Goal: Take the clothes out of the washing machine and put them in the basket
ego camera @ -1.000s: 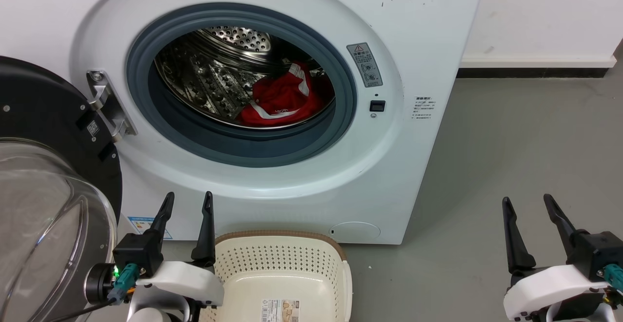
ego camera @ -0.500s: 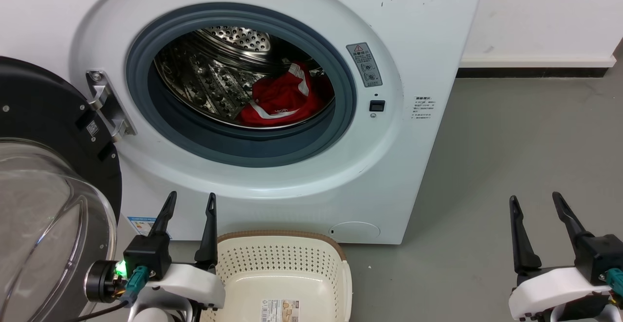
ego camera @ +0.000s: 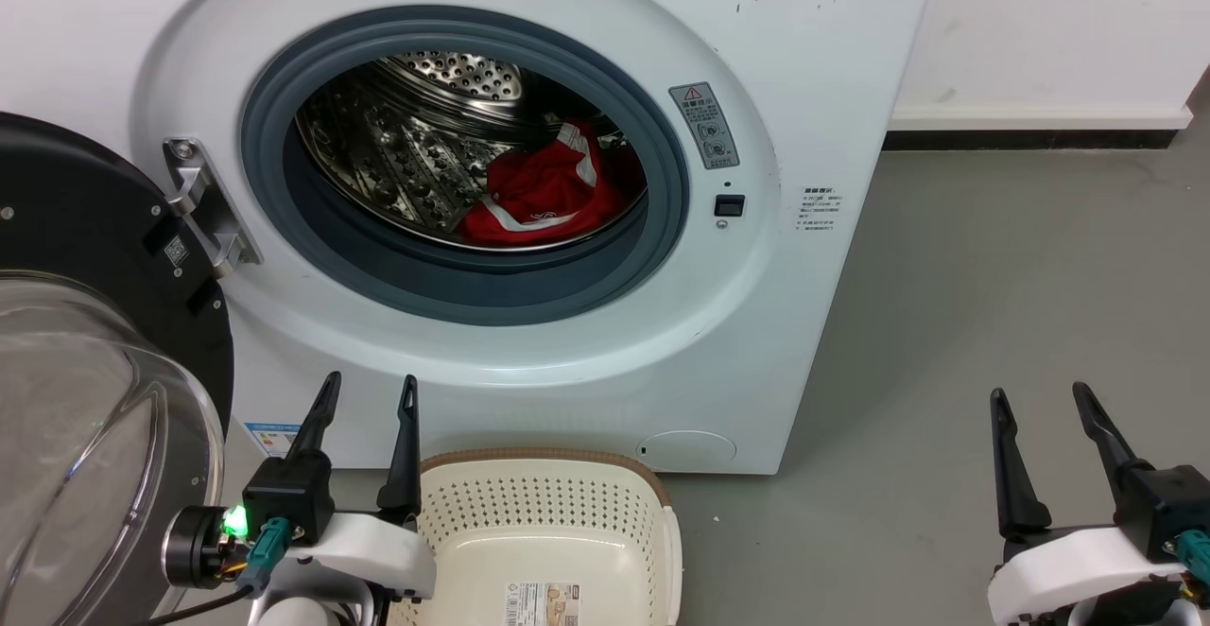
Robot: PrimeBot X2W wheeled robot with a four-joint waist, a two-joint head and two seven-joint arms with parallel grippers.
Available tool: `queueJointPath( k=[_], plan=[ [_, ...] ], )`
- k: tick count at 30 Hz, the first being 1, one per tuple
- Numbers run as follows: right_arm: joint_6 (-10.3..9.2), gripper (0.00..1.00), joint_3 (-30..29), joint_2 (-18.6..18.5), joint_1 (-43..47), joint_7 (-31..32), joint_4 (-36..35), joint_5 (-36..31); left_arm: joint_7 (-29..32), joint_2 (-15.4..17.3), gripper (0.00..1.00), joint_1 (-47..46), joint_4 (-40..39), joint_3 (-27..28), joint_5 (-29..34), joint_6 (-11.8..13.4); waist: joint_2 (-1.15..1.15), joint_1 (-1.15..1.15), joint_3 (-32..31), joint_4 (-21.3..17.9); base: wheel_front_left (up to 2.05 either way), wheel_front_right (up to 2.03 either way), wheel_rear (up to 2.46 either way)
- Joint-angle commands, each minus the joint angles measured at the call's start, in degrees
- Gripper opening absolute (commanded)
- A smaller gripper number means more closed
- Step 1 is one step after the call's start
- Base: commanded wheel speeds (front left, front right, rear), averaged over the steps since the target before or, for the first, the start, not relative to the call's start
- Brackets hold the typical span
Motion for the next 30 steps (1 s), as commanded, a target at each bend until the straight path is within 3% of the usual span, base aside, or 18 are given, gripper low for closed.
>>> queueJointPath(
  k=[1, 16, 30],
  plan=[
    [-0.04, 1.00, 0.0, 0.0, -0.2, -0.3, 0.2, 0.4, -0.2, 0.0, 1.00, -0.5, 0.1, 0.2, -0.2, 0.2, 0.00, 0.00, 0.0, 0.0, 0.00, 0.00, 0.00],
    [-0.04, 1.00, 0.8, 0.0, -2.9, -1.1, 1.2, 0.6, -0.1, 1.2, 1.00, -5.4, 1.1, 0.5, 0.2, 0.3, 0.00, 0.00, 3.0, -0.9, 0.00, 0.00, 0.00],
    [-0.04, 1.00, 3.4, 0.0, -10.6, -4.3, 4.0, 2.8, 9.7, 7.6, 1.00, -27.6, 5.0, 2.3, -1.0, -1.6, 0.00, 0.00, 16.9, -10.6, 0.00, 0.00, 0.00]
  ],
)
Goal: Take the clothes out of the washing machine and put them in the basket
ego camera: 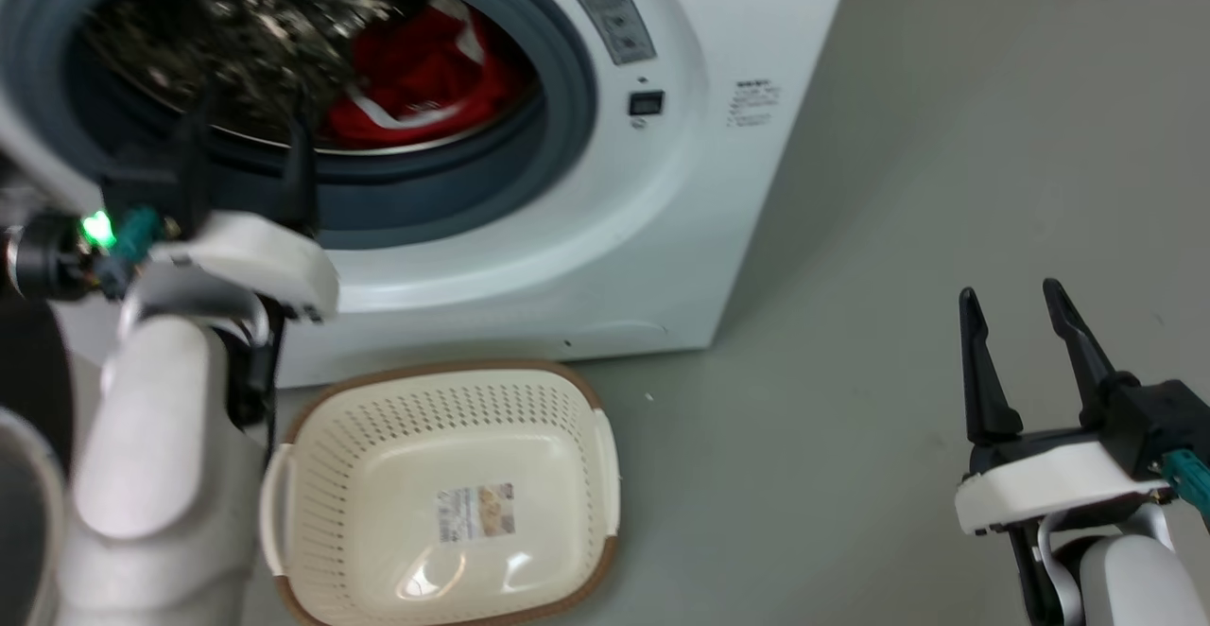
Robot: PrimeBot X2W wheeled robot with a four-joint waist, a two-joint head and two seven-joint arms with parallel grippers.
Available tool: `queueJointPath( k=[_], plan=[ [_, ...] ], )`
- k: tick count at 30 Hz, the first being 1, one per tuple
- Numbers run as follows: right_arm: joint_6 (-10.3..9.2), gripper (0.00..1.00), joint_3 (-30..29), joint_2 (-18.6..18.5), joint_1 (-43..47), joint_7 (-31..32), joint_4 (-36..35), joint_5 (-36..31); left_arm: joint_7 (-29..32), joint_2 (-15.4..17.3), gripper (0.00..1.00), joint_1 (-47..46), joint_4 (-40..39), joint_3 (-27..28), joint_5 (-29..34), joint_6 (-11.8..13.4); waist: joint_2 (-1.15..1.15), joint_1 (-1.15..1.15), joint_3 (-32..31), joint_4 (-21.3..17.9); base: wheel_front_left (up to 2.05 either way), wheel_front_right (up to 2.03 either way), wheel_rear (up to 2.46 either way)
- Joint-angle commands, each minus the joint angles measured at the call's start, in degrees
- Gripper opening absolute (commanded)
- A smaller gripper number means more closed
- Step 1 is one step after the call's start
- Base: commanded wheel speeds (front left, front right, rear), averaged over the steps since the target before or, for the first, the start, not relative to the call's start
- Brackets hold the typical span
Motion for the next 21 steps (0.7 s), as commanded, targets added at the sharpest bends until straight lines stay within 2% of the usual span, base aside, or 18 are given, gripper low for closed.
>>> queueJointPath(
  k=[1, 5, 10, 21],
  plan=[
    [-0.04, 1.00, 0.4, 0.0, -1.4, -0.7, 0.6, 0.5, 1.3, 1.0, 1.00, -2.2, 1.0, 0.3, -0.5, -0.5, 0.00, 0.00, 5.2, -4.6, 0.00, 0.00, 0.00],
    [-0.04, 1.00, 1.7, 0.1, -3.6, -2.4, 2.4, 2.1, 5.7, 4.2, 1.00, -7.9, 4.9, 0.8, -1.8, -1.9, 0.00, 0.00, 9.3, -8.2, 0.00, 0.00, 0.00],
    [-0.04, 1.00, 2.7, 0.1, -5.3, -3.6, 4.2, 3.9, 10.1, 6.8, 1.00, -12.6, 8.4, 0.7, -3.1, -2.7, 0.00, 0.00, 12.4, -11.0, 0.00, 0.00, 0.00],
    [-0.04, 1.00, 6.5, 0.1, -8.4, -4.9, 7.3, 8.6, 21.3, 17.7, 1.00, -23.8, 19.7, 0.1, -6.3, -4.0, 0.00, 0.00, 18.3, -18.2, 0.00, 0.00, 0.00]
  ],
)
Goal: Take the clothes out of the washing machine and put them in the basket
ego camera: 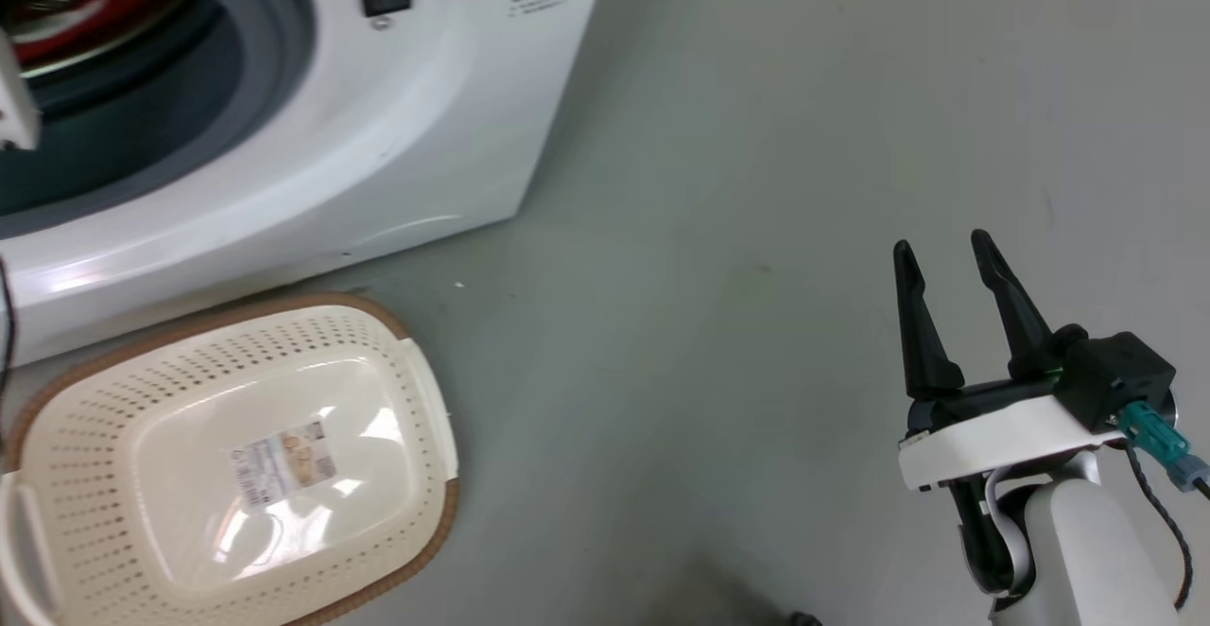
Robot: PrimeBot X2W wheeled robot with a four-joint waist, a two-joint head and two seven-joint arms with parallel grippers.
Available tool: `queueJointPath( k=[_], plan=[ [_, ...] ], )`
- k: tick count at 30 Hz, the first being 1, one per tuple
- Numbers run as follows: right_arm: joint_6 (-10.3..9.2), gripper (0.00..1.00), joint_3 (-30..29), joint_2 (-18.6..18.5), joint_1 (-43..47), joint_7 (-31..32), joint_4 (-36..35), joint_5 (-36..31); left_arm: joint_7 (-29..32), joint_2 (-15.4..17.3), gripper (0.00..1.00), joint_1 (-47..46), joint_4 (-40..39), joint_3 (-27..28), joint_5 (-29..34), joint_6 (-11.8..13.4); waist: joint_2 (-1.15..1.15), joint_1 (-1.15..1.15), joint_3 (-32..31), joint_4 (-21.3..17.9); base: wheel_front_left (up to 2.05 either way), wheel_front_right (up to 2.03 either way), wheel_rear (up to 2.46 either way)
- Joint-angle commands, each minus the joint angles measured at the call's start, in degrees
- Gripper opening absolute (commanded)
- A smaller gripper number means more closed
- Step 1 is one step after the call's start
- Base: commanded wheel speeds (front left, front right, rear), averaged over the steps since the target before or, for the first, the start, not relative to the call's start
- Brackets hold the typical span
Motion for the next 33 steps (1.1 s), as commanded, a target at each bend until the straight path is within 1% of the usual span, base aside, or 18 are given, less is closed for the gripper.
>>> queueJointPath(
  k=[1, 8, 18, 21, 25, 27, 28, 29, 30, 31, 32, 33],
  plan=[
    [-0.04, 1.00, 0.3, 0.1, -1.2, -0.3, -0.4, 0.6, 0.5, 0.8, 1.00, -0.9, 0.3, -0.1, -0.1, 0.0, 0.00, -0.01, 2.0, -2.1, 0.00, 0.00, 0.00],
    [-0.04, 1.00, 1.9, 0.1, -1.0, -0.3, -1.3, 3.2, 10.0, 6.4, 1.00, -7.1, 2.0, -3.6, -2.9, -0.1, 0.00, -0.01, 5.6, -4.6, 0.00, 0.00, 0.00],
    [-0.04, 1.00, 4.3, 0.1, -2.2, -0.2, -1.8, 6.1, 24.3, 13.3, 1.00, -13.3, -0.3, -8.7, -5.8, -0.1, 0.00, -0.01, 10.1, -7.2, 0.00, 0.00, 0.00],
    [-0.04, 1.00, 4.6, 0.1, -2.4, -0.2, -2.0, 6.6, 28.5, 14.6, 1.00, -13.7, -1.1, -9.2, -6.4, -0.1, 0.00, -0.01, 10.8, -7.7, 0.00, 0.00, 0.00],
    [-0.04, 1.00, 4.8, 0.1, -2.3, -0.2, -2.0, 7.1, 33.5, 15.2, 1.00, -12.8, -2.5, -9.4, -7.4, 0.0, 0.00, -0.01, 11.3, -7.9, 0.00, 0.00, 0.00],
    [-0.04, 1.00, 5.0, 0.1, -2.5, -0.2, -1.9, 7.4, 34.5, 15.5, 1.00, -12.6, -4.0, -9.2, -7.6, 0.6, 0.00, -0.01, 11.7, -8.0, 0.00, 0.00, 0.00],
    [-0.04, 1.00, 5.0, 0.1, -2.7, -0.2, -1.8, 7.5, 35.8, 15.2, 0.88, -12.0, -4.1, -9.0, -8.3, 0.7, 0.00, -0.01, 11.7, -8.0, 0.00, 0.00, 0.00],
    [-0.04, 1.00, 5.1, 0.1, -2.7, -0.2, -1.7, 7.7, 36.7, 15.0, 0.64, -11.5, -4.6, -9.0, -8.5, 1.1, 0.00, -0.01, 11.8, -8.0, 0.00, 0.00, 0.00],
    [-0.04, 1.00, 5.1, 0.1, -2.9, -0.2, -1.7, 7.9, 37.4, 15.2, 0.42, -11.3, -5.2, -9.0, -8.6, 1.3, 0.00, -0.01, 11.8, -8.0, 0.00, 0.00, 0.00],
    [-0.04, 1.00, 5.1, 0.1, -3.0, -0.2, -1.7, 7.9, 38.1, 15.3, 0.18, -10.9, -5.7, -8.9, -8.9, 1.7, 0.00, -0.01, 11.9, -8.0, 0.00, 0.00, 0.00],
    [-0.04, 1.00, 5.2, 0.1, -3.3, -0.2, -1.6, 7.8, 38.9, 15.5, 0.00, -10.1, -6.8, -8.6, -9.2, 2.2, 0.00, -0.01, 11.9, -8.1, 0.00, 0.00, 0.00],
    [-0.04, 1.00, 5.2, 0.1, -3.3, -0.2, -1.6, 7.8, 38.9, 15.8, 0.00, -9.8, -7.6, -8.6, -9.1, 2.5, 0.00, -0.01, 11.8, -8.1, 0.00, 0.00, 0.00]
  ],
)
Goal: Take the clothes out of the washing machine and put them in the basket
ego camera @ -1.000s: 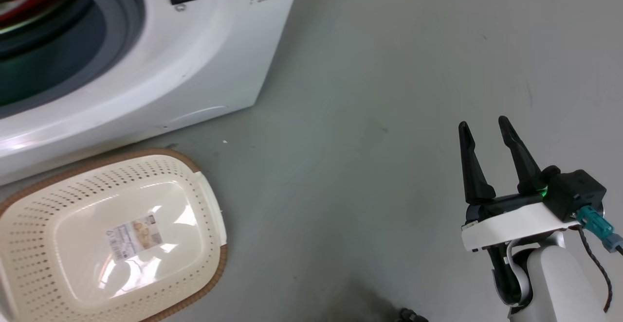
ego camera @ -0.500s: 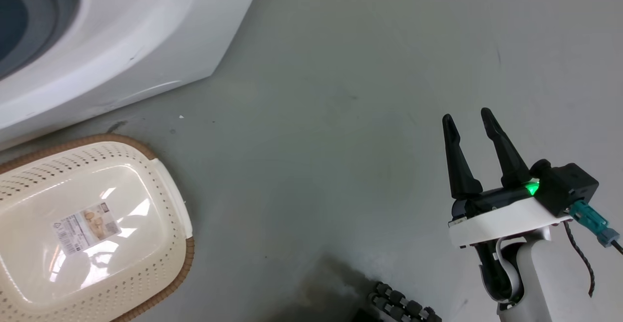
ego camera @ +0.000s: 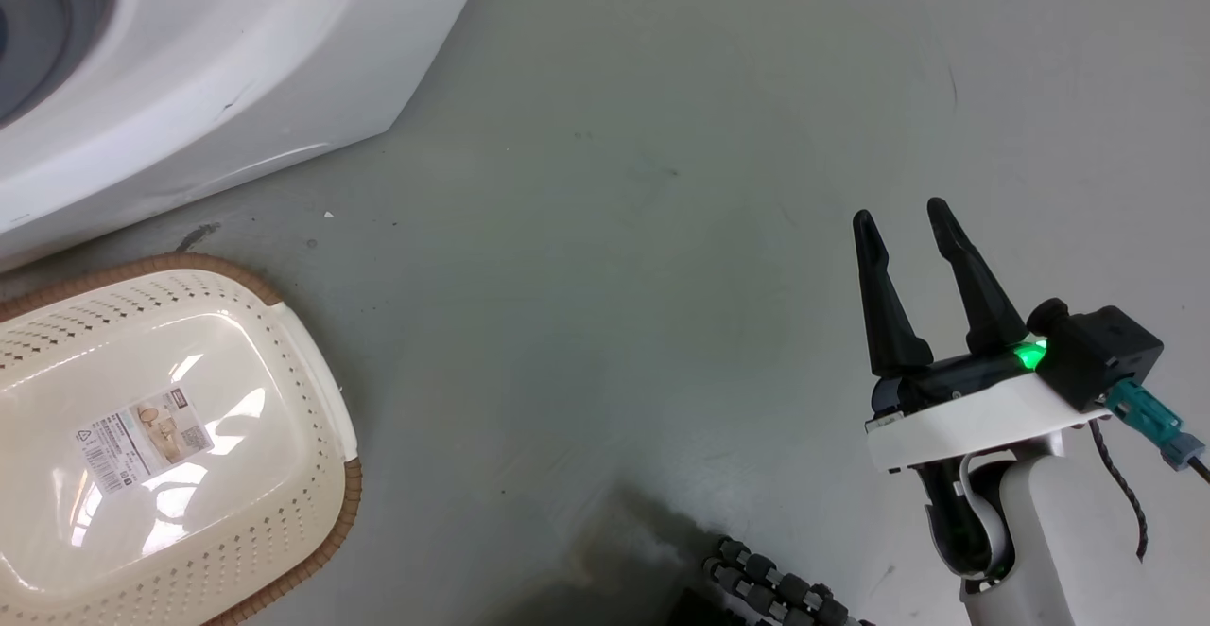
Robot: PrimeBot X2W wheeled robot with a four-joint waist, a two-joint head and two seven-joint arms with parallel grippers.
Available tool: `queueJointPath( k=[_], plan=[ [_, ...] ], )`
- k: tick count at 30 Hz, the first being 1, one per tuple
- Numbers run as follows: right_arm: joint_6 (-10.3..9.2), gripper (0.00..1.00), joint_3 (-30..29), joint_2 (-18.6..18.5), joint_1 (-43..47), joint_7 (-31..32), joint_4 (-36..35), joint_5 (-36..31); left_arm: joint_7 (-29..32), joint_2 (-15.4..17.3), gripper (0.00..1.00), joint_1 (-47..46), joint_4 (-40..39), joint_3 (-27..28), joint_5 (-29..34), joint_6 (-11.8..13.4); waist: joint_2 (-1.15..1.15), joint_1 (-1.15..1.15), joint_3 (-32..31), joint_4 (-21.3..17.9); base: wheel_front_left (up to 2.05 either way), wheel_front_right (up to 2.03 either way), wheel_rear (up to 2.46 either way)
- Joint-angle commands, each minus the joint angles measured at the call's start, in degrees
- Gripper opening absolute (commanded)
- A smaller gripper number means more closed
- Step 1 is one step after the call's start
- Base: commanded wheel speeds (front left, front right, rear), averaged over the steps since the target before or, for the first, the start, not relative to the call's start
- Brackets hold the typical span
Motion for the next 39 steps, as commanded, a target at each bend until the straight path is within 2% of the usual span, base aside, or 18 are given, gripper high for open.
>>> queueJointPath(
  k=[1, 8, 23, 33, 34, 36, 39],
  plan=[
    [-0.04, 1.00, 0.1, 0.1, -0.8, -0.1, -0.1, 0.1, -0.2, 0.5, 0.00, 1.1, -0.7, 0.0, 0.3, 0.5, 0.00, 0.00, 0.0, 0.0, 0.00, 0.00, 0.00],
    [-0.04, 1.00, -0.2, 0.1, -1.1, -0.1, 0.1, 0.1, -6.4, 1.3, 0.00, 2.6, -5.0, 0.6, 1.9, 2.9, 0.00, 0.00, -0.3, 0.2, 0.00, 0.00, 0.00],
    [-0.04, 1.00, -3.2, 0.0, -0.8, -0.1, 0.5, -3.0, -31.1, -4.8, 0.00, 9.3, -2.1, 3.6, 0.5, 7.0, 0.00, 0.00, -5.4, 3.3, 0.00, 0.00, 0.00],
    [-0.04, 1.00, -4.4, 0.0, 1.8, -0.1, 2.0, -6.2, -48.4, -9.7, 0.00, 17.4, 3.6, 4.5, -1.4, 6.5, 0.00, 0.00, -14.3, 6.8, 0.00, 0.00, 0.00],
    [-0.04, 1.00, -4.4, 0.0, 1.8, -0.1, 2.0, -6.2, -48.4, -9.7, 0.00, 17.4, 3.6, 4.5, -1.4, 6.5, 0.00, 0.00, -14.3, 6.8, 0.00, 0.00, 0.00],
    [-0.04, 1.00, -5.2, 0.0, 3.0, -0.1, 2.4, -7.5, -52.9, -11.9, 0.00, 19.6, 5.2, 4.1, -1.5, 6.2, 0.00, 0.00, -17.7, 8.4, 0.00, 0.00, 0.00],
    [-0.04, 1.00, -6.0, 0.0, 4.4, -0.1, 2.8, -8.6, -56.5, -13.6, 0.00, 21.8, 6.1, 3.4, -1.6, 6.1, 0.00, 0.00, -21.1, 10.0, 0.00, 0.00, 0.00]
  ],
)
